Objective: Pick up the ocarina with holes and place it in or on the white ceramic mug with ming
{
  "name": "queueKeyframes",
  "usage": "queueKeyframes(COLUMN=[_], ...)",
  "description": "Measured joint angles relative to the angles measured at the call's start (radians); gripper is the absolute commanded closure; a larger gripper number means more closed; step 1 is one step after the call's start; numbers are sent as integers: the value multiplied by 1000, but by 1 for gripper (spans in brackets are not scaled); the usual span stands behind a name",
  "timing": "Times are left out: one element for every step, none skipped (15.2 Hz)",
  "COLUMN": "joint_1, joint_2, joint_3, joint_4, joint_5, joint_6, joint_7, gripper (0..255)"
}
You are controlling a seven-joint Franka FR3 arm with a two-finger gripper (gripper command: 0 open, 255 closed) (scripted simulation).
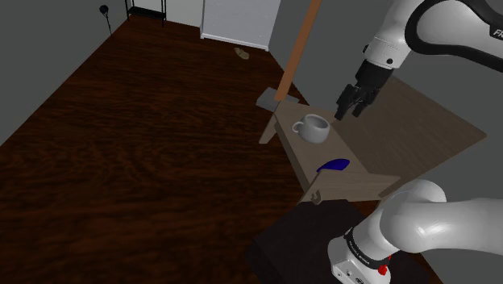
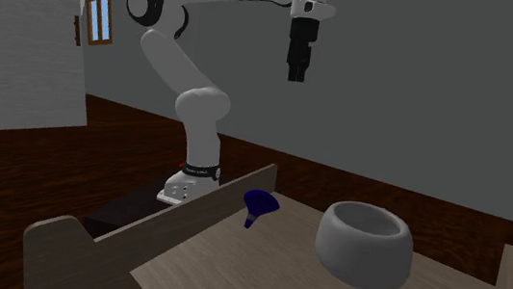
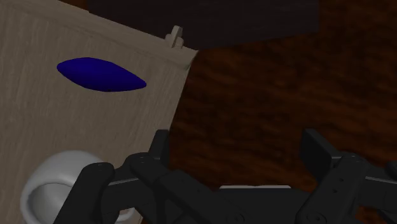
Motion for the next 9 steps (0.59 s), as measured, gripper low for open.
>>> queueKeyframes(joint_1=[0,2,5,9,15,16,19,22,25], joint_2=[0,-7,-17,-28,-33,-47,-51,-59,-59], joint_3=[0,-9,-22,-38,-50,-73,-91,-110,-128], joint_4=[0,-13,-37,-66,-91,-128,-150,-182,-203], joint_5=[0,-9,-22,-38,-52,-74,-94,-114,-134], joint_6=[0,4,12,25,38,56,69,87,105], joint_7=[0,-19,-49,-84,-118,-160,-200,-240,-278], gripper=[0,0,0,0,0,0,0,0,0])
